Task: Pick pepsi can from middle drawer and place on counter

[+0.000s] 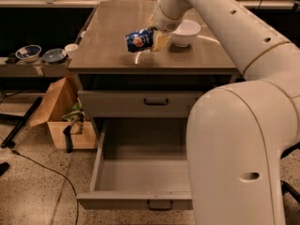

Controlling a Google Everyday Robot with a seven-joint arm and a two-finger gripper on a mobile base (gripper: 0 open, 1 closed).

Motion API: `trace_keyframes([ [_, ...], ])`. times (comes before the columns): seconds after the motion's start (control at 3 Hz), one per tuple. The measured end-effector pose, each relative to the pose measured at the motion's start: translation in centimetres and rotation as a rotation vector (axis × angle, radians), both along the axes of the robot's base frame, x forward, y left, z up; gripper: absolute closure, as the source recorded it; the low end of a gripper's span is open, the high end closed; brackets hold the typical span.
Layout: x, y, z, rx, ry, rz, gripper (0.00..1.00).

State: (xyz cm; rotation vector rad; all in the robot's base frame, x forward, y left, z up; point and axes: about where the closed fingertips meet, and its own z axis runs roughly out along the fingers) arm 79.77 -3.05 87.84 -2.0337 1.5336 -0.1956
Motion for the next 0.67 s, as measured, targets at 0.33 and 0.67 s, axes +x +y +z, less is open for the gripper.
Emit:
trace_keyframes([
  [0.33,0.00,0.00,0.00,0.000,0.000,0.000,0.27],
  [0.67,0.00,0.00,-0.01,0.000,0.000,0.000,0.04],
])
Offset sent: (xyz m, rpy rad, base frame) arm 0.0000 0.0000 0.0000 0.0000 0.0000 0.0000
